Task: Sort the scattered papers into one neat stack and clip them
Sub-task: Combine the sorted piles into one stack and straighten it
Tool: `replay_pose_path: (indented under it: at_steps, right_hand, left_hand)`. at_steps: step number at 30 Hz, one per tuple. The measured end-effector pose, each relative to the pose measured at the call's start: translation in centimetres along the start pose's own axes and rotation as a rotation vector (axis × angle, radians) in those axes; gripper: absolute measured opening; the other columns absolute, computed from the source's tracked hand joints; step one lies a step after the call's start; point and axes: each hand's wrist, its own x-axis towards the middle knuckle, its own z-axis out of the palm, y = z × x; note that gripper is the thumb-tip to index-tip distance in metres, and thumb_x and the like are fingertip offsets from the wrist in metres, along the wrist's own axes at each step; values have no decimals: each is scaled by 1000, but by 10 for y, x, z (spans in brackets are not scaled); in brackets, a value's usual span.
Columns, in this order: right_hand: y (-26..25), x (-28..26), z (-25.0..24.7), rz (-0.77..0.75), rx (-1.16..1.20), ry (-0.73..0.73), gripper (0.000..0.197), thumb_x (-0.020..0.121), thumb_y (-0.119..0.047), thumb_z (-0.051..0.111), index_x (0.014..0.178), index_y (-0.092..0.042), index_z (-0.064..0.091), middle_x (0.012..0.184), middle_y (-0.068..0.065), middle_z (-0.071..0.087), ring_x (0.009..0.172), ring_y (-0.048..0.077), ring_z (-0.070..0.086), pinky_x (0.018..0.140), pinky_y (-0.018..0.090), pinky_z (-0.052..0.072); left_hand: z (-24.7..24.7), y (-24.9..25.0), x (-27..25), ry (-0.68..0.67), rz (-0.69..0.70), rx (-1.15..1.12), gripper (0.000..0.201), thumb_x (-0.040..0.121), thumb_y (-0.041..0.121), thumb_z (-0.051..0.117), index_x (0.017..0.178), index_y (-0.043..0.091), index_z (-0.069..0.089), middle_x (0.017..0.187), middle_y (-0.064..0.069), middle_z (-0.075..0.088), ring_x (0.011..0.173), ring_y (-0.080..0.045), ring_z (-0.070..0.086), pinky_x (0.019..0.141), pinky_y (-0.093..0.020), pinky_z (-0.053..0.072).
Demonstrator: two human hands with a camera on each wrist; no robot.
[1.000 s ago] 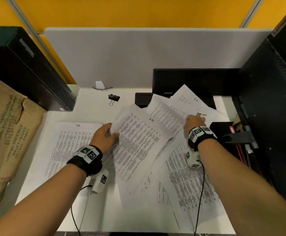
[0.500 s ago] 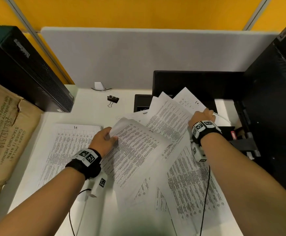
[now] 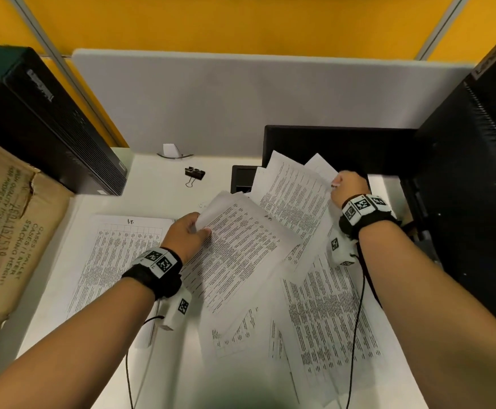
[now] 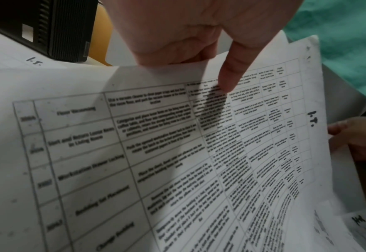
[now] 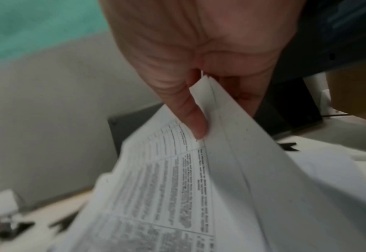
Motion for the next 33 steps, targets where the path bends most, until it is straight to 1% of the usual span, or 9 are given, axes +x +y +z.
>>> replay_pose_path:
  at_steps: [4,8,15,19,21,23,26,29,33]
  right_hand:
    - [-16,-16,-33,-146,326,141,34,82,12,54,99,-16,65,90,0,61,80,16,57,68,24,48]
    - [-31,-39,-78,-274,521,206,42,78,14,60,109,-14,69,98,0,65,80,7,59,67,-1,43]
    - [-48,-85,-122,-355,865,98,20,79,3,72,78,-17,77,82,1,77,80,14,72,79,24,56]
    - [-57,-104,-127,-416,1000,-34,31,79,9,69,69,-19,76,87,7,77,87,24,72,87,39,57]
    - [-60,-109,-127,-404,1092,-90,40,82,14,63,63,-20,73,86,6,77,89,24,71,83,39,57]
    - [-60,-110,-124,-362,1181,-110,46,82,19,58,61,-21,70,83,6,76,86,22,72,78,36,58]
    - [-58,-109,-113,-232,1269,-90,43,83,19,57,67,-20,69,79,3,74,79,19,70,72,32,57]
    - [-58,-111,-96,-82,1233,-91,30,84,14,58,84,-15,67,84,4,71,76,18,66,62,26,53]
    - [-58,-108,-62,22,1224,-184,27,91,6,52,100,-11,71,97,10,75,92,27,71,76,36,58]
  left_hand:
    - [-2,18,-2,6,57,-32,15,90,19,62,105,16,64,97,-6,67,87,-22,61,76,-30,49]
    - [-13,34,-4,26,124,-68,12,91,19,61,102,15,63,99,-8,68,86,-22,63,76,-33,52]
    - [-30,61,-13,33,325,-225,20,88,10,65,102,24,65,118,-9,65,105,-24,62,91,-39,51]
    - [-31,67,-16,54,485,-170,27,86,8,67,113,12,67,140,6,48,125,-3,47,104,-24,40]
    - [-32,70,-22,81,529,-202,22,86,5,66,107,11,67,140,10,46,124,7,43,100,-10,38]
    - [-33,73,-27,150,548,-290,24,86,0,63,106,14,65,131,4,56,115,2,52,91,-6,42]
    - [-37,78,-36,176,482,-430,21,90,5,61,105,19,63,107,1,69,98,-12,65,80,-22,52]
    - [-37,75,-37,138,454,-475,20,92,6,59,110,15,62,109,0,70,102,-13,68,84,-24,55]
    - [-32,54,-25,236,324,-303,19,92,17,58,111,13,59,109,1,69,101,-14,66,89,-32,54]
